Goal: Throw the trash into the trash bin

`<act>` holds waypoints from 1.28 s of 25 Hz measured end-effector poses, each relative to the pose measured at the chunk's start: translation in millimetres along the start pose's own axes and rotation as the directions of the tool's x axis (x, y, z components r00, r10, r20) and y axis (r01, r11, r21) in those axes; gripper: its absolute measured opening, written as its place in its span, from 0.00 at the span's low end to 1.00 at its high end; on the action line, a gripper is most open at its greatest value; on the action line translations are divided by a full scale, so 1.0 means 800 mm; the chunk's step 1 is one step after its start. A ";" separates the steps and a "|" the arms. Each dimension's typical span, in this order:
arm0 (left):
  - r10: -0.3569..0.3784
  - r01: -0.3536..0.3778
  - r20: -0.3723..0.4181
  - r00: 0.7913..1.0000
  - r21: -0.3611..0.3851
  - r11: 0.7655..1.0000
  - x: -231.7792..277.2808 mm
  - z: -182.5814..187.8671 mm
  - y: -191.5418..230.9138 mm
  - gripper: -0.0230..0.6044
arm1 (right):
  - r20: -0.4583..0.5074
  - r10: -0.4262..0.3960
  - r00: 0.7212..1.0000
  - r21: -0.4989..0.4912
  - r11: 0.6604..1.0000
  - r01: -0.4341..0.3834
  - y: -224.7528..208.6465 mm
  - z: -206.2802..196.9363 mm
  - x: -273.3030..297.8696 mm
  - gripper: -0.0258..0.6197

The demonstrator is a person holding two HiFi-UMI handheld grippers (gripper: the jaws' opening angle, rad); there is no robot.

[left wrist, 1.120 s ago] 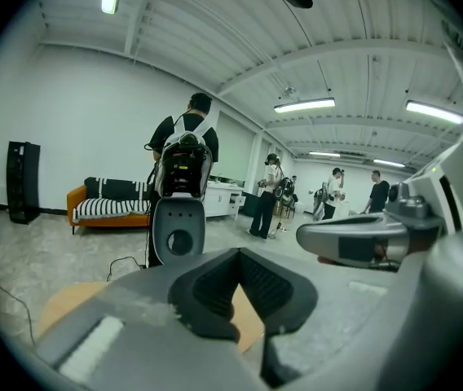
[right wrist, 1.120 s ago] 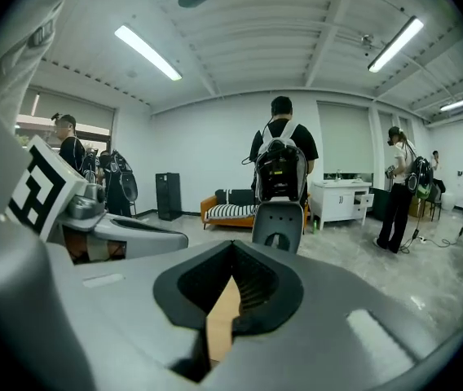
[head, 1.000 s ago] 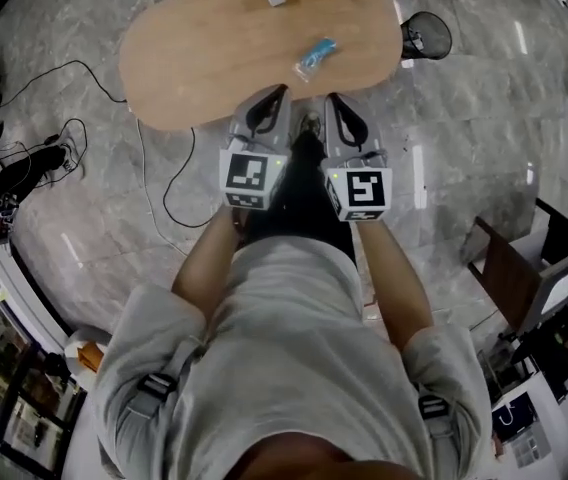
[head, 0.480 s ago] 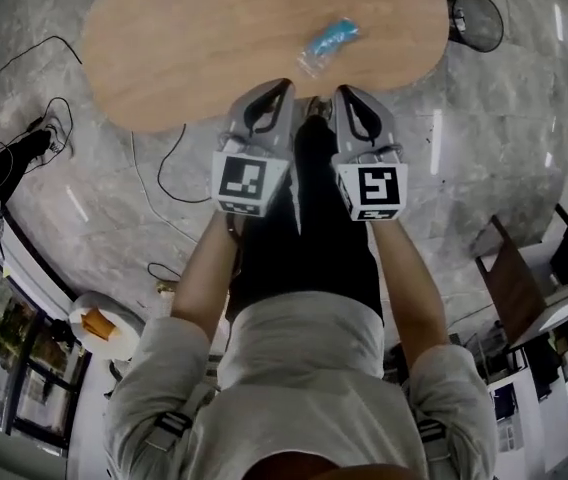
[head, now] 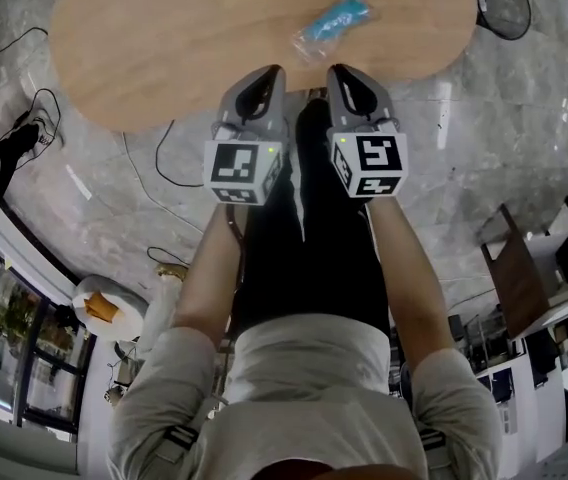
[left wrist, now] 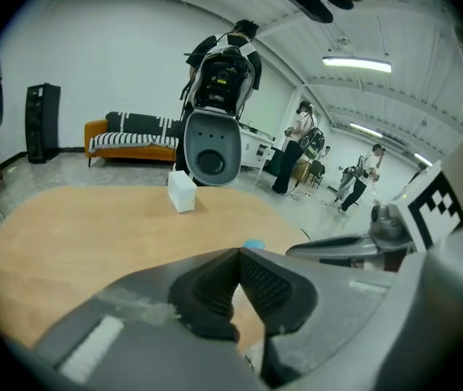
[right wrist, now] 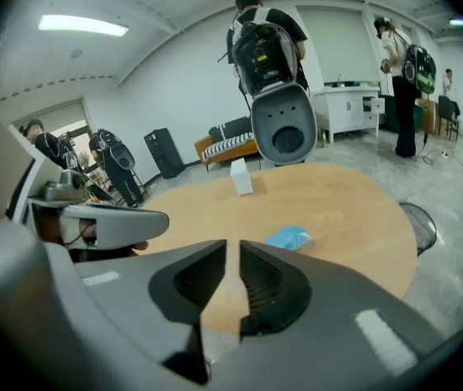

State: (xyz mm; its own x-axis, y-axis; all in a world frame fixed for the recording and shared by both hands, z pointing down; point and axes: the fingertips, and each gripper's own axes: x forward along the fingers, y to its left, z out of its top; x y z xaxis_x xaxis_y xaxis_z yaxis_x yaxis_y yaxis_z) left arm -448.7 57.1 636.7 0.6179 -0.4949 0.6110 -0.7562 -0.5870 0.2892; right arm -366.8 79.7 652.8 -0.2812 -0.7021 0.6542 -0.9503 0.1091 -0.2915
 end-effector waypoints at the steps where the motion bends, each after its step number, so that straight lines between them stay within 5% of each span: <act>1: 0.003 -0.003 -0.007 1.000 -0.010 1.000 0.004 -0.004 0.002 0.07 | -0.022 0.001 1.000 0.027 1.000 -0.001 -0.005 -0.008 0.009 0.19; 2: 0.006 -0.006 -0.014 1.000 -0.014 1.000 0.007 -0.007 0.004 0.07 | -0.044 0.000 0.999 0.053 0.999 0.002 -0.011 -0.017 0.018 0.27; 16: 0.000 0.001 -0.050 0.999 0.018 1.000 0.023 -0.014 0.022 0.07 | -0.262 -0.014 0.965 0.250 0.965 0.082 -0.054 -0.084 0.110 0.31; 18: -0.010 0.011 -0.055 0.998 0.021 1.000 0.022 -0.015 0.018 0.07 | -0.290 -0.029 0.957 0.224 0.970 0.097 -0.060 -0.091 0.116 0.29; 21: -0.023 0.025 -0.066 0.998 0.028 0.999 0.016 -0.018 0.014 0.07 | -0.300 -0.065 0.952 0.133 0.985 0.109 -0.066 -0.092 0.119 0.06; 32: -0.010 0.012 -0.069 0.998 0.027 1.000 -0.022 -0.013 0.016 0.07 | -0.233 -0.046 0.972 0.027 0.998 0.054 -0.031 -0.052 0.089 0.05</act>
State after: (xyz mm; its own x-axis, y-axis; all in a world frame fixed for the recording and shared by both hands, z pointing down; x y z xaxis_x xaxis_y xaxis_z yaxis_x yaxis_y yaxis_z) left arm -471.4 64.8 637.1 0.6091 -0.4434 0.6576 -0.7425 -0.6101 0.2764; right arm -368.5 56.0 735.7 -0.2605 -0.5235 0.8112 -0.9602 0.0526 -0.2744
